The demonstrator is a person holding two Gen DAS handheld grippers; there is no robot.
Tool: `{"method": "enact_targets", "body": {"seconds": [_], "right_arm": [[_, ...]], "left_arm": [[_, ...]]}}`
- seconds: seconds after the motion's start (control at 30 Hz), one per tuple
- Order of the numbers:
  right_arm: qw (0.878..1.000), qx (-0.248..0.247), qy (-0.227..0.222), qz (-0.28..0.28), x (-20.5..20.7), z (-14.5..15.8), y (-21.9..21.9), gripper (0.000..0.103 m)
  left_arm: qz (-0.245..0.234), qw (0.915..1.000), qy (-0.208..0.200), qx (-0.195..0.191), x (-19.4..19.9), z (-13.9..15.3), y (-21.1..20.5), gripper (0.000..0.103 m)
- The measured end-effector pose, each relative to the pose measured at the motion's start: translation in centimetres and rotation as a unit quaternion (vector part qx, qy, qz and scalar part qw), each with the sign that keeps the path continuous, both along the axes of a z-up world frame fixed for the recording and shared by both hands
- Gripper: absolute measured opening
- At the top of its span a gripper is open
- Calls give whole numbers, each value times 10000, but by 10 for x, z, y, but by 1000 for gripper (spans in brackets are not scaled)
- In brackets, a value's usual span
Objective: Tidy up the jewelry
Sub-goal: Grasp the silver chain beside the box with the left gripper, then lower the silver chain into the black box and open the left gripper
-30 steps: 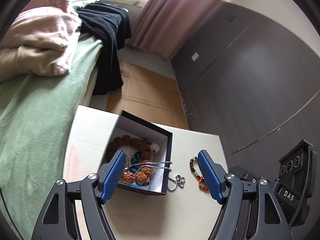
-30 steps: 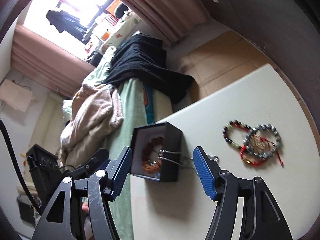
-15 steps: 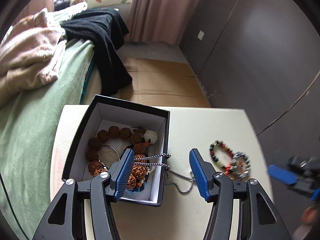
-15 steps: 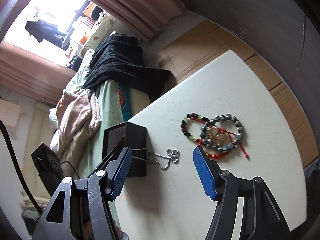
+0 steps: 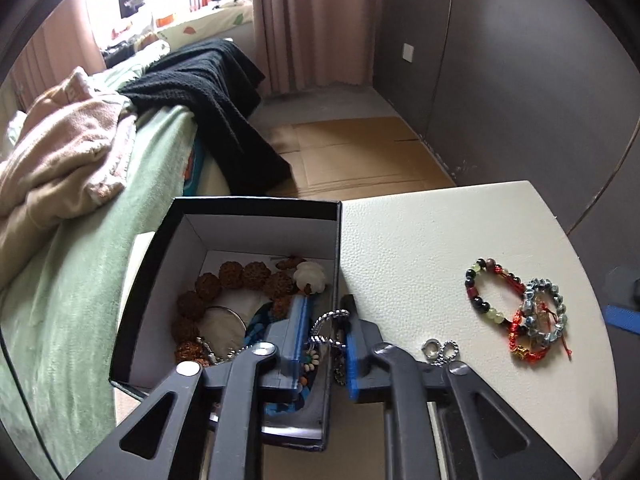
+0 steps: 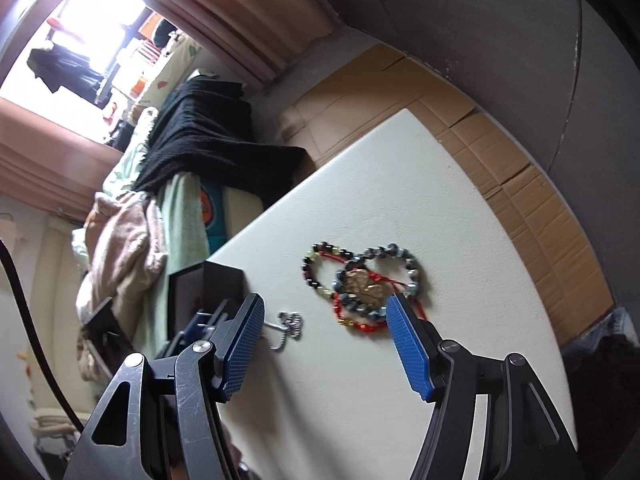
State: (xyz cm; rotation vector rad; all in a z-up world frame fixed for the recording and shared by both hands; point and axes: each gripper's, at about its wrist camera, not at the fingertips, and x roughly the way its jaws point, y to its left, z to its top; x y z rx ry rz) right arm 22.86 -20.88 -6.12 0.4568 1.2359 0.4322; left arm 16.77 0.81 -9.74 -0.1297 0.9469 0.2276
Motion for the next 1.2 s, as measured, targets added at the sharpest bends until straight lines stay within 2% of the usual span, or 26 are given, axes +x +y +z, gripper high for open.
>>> {"method": "enact_targets", "body": {"seconds": [0.23, 0.5, 0.57, 0.77, 0.97, 1.2], "right_arm": [[9993, -273, 100, 240, 6, -20, 16, 64], [9987, -366, -26, 360, 1, -16, 32, 64], [9985, -369, -54, 389, 0, -14, 35, 64], [9977, -285, -199, 580, -5, -11, 51, 64], [9941, -465, -249, 949, -14, -18, 80, 49], [9936, -475, -198, 1003, -14, -24, 95, 48]], "left_arm": [[-63, 9984, -315, -459, -12, 23, 10, 13], [121, 9935, -672, -912, -29, 50, 35, 12], [171, 9919, -777, -995, -34, 58, 43, 1], [314, 9847, -1166, -1252, -46, 81, 61, 1], [397, 9783, -1506, -1369, -58, 105, 75, 1], [339, 9687, -2007, -1420, -71, 153, 85, 1]]}}
